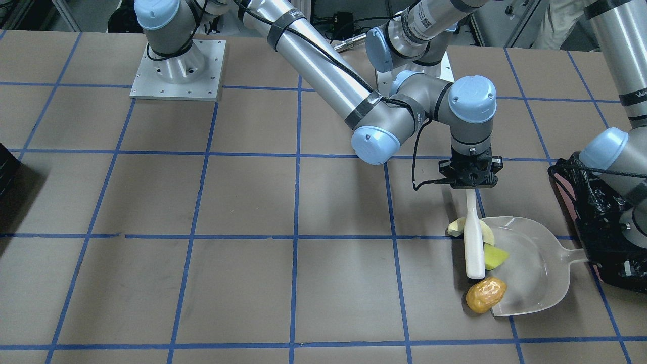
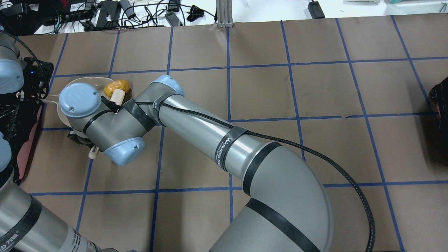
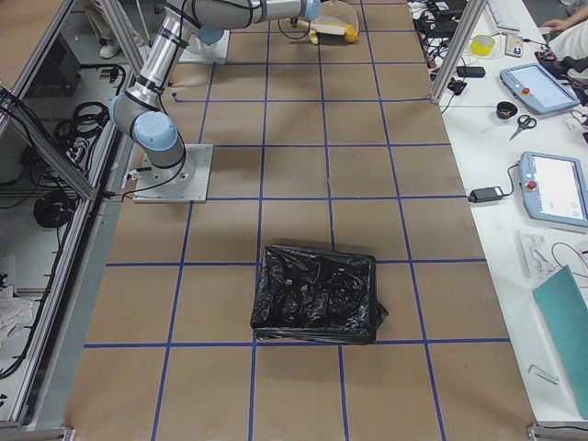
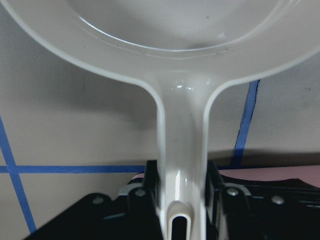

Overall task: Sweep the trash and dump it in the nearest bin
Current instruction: 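Sweep the banana peel and sponge into the dustpan with the right gripper's brush, then sweep the brown potato piece into the dustpan with the brush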

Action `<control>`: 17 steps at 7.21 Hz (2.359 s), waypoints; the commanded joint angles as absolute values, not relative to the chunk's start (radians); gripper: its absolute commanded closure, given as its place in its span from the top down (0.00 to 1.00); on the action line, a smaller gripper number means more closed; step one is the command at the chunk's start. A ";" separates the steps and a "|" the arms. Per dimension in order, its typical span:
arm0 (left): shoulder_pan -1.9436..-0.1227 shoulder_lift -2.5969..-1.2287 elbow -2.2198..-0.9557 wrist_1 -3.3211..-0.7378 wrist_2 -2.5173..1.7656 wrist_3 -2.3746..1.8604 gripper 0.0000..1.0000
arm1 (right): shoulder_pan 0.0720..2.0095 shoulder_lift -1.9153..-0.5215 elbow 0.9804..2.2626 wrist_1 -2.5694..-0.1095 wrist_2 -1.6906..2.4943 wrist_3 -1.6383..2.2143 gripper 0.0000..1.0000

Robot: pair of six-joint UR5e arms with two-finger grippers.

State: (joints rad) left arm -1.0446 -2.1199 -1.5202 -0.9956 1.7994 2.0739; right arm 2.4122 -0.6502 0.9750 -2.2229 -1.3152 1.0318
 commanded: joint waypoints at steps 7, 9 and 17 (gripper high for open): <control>-1.045 -2.120 -1.526 -0.996 1.799 2.069 0.00 | 2.395 -0.675 0.925 -2.271 -1.235 1.158 0.00; -1.045 -2.121 -1.526 -0.996 1.799 2.069 0.00 | 2.347 -0.725 0.939 -2.180 -1.247 1.039 0.00; -1.045 -2.123 -1.526 -0.996 1.799 2.068 0.00 | 2.279 -0.629 0.925 -2.088 -1.419 0.722 0.00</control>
